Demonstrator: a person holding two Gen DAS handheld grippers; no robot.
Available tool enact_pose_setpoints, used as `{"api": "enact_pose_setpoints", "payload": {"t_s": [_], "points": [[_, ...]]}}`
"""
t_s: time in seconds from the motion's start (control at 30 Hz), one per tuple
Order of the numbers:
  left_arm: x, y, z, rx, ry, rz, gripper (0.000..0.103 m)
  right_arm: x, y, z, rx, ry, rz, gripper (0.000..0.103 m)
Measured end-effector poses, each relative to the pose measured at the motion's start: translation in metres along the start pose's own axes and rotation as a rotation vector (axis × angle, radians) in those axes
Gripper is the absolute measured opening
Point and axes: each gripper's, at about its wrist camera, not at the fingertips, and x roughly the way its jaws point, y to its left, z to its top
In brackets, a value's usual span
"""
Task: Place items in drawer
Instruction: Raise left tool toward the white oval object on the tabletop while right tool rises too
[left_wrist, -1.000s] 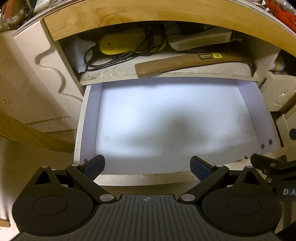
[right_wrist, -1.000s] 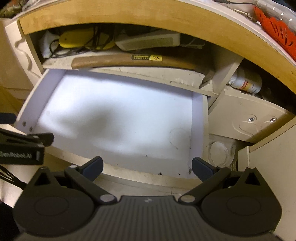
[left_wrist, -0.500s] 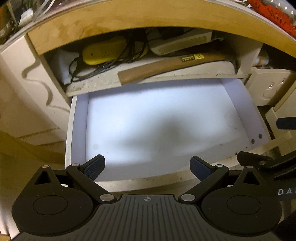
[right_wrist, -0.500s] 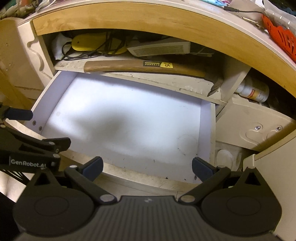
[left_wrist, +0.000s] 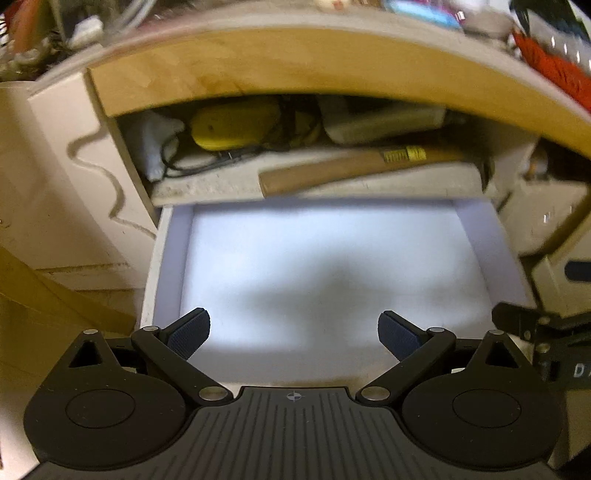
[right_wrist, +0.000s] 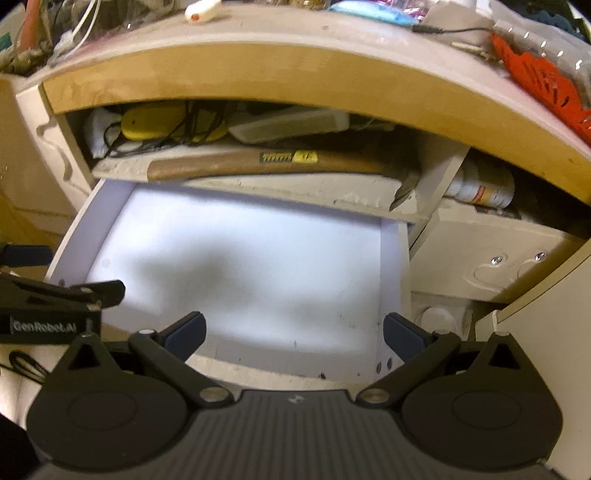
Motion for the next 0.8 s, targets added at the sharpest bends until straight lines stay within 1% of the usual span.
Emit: {"api": "enact_pose_setpoints", "payload": {"t_s": [0.17, 0.37, 0.67, 0.8], "points": [[-0.014, 0.001, 0.012, -0.015, -0.086, 0.013, 0.1, -0.013, -0.003, 0.007, 0.011, -0.103, -0.022, 0.103], [-0.03, -0.005, 0.026, 0.004, -0.2, 0.011, 0.1, -0.026, -0.01, 0.018, 0.064, -0.214, -0.015, 0.103], [-0.052, -0.01, 0.042, 0.005, -0.336, -0.014, 0.1, -0.056, -0.013, 0.03, 0.038, -0.421, -0.043, 0.103], [-0.059, -0.011, 0.047, 0.006, -0.385, -0.022, 0.1, -0.067, -0.014, 0.033, 0.038, -0.488, -0.036, 0.103]]}}
